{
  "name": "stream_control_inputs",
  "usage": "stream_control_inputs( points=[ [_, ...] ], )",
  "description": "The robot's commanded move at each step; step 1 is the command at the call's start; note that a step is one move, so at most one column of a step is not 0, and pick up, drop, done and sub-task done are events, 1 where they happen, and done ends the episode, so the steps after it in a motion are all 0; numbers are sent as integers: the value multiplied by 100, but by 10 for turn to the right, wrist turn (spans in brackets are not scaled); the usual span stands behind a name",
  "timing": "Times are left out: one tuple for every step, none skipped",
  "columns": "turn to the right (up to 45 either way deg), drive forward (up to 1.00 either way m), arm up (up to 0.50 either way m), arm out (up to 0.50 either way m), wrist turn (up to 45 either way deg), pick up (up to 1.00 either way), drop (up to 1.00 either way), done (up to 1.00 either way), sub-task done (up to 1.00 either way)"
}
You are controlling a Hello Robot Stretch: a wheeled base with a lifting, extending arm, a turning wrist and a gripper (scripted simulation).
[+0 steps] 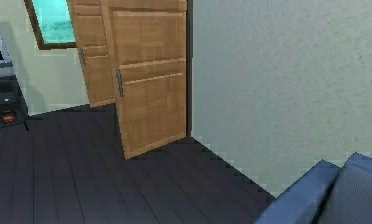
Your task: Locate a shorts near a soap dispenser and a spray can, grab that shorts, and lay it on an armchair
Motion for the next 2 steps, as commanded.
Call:
stream_control_inputs(
  points=[
    [0,0,-32,0,0,0,0,0,0],
    [0,0,0,0,0,0,100,0,0]
  ],
)
